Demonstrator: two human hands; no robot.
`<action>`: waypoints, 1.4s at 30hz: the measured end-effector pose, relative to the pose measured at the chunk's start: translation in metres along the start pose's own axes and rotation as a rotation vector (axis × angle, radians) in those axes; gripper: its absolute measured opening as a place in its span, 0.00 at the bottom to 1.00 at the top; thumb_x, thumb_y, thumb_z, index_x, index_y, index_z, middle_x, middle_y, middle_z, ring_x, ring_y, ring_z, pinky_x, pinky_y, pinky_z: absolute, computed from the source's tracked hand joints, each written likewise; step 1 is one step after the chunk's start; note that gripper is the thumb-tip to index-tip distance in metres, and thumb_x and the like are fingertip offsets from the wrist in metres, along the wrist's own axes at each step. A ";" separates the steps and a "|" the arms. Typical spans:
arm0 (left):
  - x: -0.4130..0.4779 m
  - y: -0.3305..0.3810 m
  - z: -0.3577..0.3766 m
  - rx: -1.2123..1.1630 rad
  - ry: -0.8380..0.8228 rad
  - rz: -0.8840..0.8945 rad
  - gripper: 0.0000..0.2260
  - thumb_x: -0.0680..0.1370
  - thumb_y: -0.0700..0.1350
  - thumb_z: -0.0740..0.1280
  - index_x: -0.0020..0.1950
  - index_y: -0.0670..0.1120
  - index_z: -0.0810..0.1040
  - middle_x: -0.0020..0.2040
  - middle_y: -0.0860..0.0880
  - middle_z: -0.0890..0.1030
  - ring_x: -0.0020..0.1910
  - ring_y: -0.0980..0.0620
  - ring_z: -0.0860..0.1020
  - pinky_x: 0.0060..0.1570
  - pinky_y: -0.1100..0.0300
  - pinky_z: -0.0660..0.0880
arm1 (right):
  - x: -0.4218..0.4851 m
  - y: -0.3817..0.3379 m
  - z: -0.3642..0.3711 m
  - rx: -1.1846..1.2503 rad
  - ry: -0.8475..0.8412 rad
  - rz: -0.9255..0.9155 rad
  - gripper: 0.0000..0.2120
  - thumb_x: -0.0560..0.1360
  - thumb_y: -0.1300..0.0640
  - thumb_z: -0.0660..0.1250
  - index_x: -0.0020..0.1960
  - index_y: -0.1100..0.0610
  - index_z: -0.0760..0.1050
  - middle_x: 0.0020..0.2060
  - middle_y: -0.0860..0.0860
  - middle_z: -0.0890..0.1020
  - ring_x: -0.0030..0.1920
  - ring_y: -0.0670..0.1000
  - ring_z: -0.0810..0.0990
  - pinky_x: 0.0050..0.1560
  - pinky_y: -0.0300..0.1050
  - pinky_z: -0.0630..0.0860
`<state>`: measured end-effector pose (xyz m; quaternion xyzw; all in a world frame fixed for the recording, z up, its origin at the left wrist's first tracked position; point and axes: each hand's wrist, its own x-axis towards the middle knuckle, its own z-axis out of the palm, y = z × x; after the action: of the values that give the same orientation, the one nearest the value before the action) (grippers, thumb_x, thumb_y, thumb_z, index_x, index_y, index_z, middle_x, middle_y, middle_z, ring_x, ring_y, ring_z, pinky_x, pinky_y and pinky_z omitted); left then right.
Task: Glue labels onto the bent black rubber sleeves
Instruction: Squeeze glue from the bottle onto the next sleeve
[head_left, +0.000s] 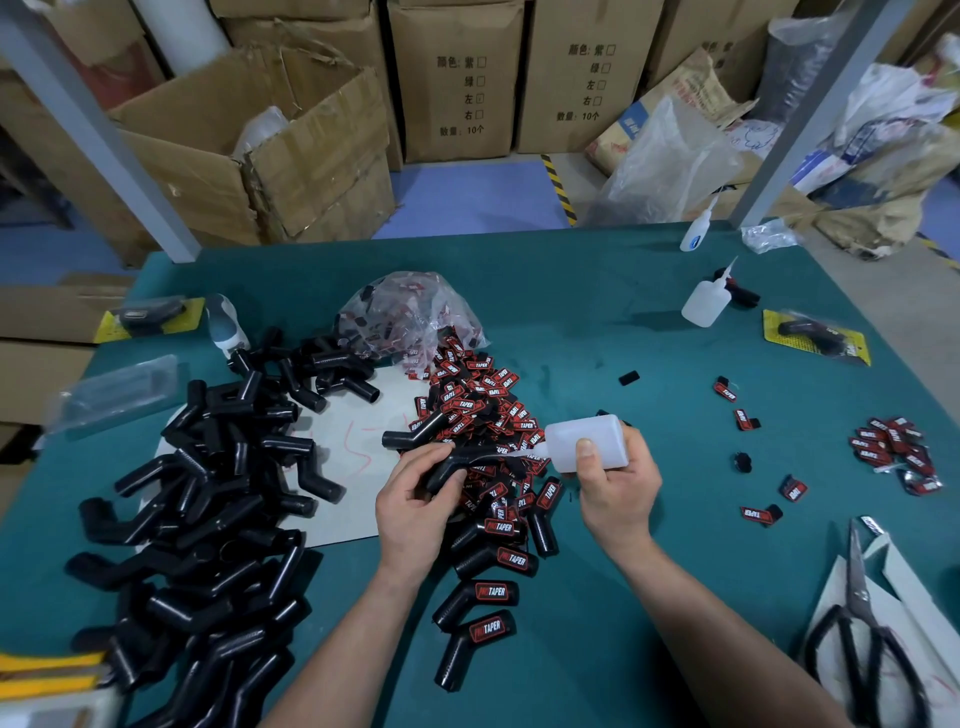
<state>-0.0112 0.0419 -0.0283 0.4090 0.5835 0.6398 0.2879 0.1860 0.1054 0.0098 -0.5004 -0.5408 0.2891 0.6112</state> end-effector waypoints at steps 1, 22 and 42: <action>0.000 0.000 0.000 0.001 -0.001 -0.002 0.19 0.74 0.31 0.76 0.56 0.54 0.86 0.57 0.53 0.85 0.59 0.53 0.82 0.64 0.63 0.76 | 0.001 0.001 0.000 0.004 0.008 -0.002 0.11 0.72 0.46 0.67 0.48 0.53 0.74 0.39 0.40 0.78 0.39 0.33 0.78 0.39 0.25 0.70; 0.000 -0.002 0.000 -0.011 0.015 -0.008 0.21 0.74 0.33 0.76 0.56 0.59 0.86 0.57 0.53 0.85 0.59 0.53 0.82 0.62 0.65 0.75 | 0.004 0.007 -0.003 -0.016 0.038 -0.019 0.14 0.72 0.46 0.67 0.50 0.56 0.75 0.40 0.40 0.78 0.40 0.34 0.78 0.39 0.26 0.71; 0.000 -0.004 0.001 0.001 -0.002 0.043 0.18 0.74 0.38 0.75 0.56 0.59 0.86 0.57 0.54 0.84 0.59 0.51 0.82 0.64 0.62 0.76 | 0.000 0.004 -0.001 -0.021 0.006 -0.031 0.12 0.72 0.48 0.67 0.49 0.55 0.74 0.40 0.39 0.78 0.40 0.33 0.77 0.40 0.26 0.71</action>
<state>-0.0109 0.0426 -0.0318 0.4224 0.5746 0.6451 0.2743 0.1879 0.1067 0.0067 -0.4992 -0.5498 0.2721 0.6119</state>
